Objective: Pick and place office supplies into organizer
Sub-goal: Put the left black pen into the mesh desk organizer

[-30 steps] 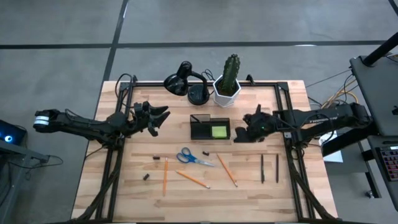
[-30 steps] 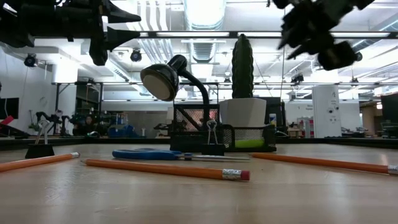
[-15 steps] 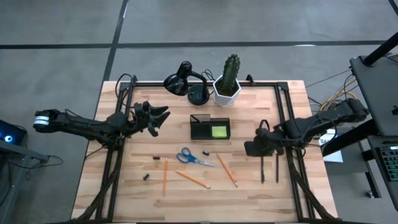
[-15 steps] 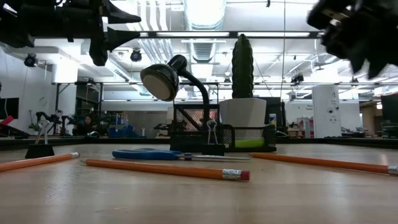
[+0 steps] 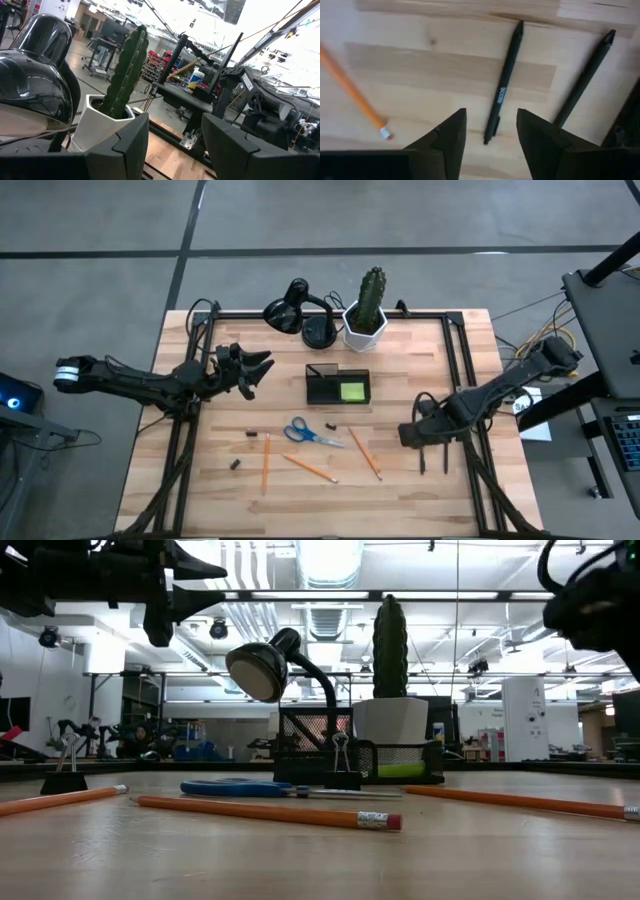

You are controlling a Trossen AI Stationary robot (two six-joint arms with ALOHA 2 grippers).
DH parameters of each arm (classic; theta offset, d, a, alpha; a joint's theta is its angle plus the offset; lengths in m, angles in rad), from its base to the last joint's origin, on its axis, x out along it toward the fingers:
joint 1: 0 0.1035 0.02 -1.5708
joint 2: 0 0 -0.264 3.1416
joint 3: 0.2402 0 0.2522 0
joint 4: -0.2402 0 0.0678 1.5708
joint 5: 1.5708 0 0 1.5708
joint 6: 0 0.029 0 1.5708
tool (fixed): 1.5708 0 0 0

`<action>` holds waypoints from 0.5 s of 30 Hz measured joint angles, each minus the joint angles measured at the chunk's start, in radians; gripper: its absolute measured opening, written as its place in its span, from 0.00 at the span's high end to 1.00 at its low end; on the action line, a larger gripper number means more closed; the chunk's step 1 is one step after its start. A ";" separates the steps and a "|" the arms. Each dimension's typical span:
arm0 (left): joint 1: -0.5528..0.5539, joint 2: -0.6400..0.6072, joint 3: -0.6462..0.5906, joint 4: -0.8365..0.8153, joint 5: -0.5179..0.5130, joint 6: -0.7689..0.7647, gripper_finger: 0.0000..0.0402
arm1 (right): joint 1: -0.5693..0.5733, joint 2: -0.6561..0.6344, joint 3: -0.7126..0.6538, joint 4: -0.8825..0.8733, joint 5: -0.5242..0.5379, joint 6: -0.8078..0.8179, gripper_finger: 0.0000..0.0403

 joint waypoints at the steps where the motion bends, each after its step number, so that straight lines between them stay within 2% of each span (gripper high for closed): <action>1: 0.000 0.000 0.000 0.000 0.000 0.000 0.58 | 0.003 0.017 -0.001 0.000 0.000 0.004 0.59; 15: 0.000 0.000 0.000 0.001 0.000 0.000 0.58 | 0.004 0.198 -0.017 0.001 0.011 0.077 0.62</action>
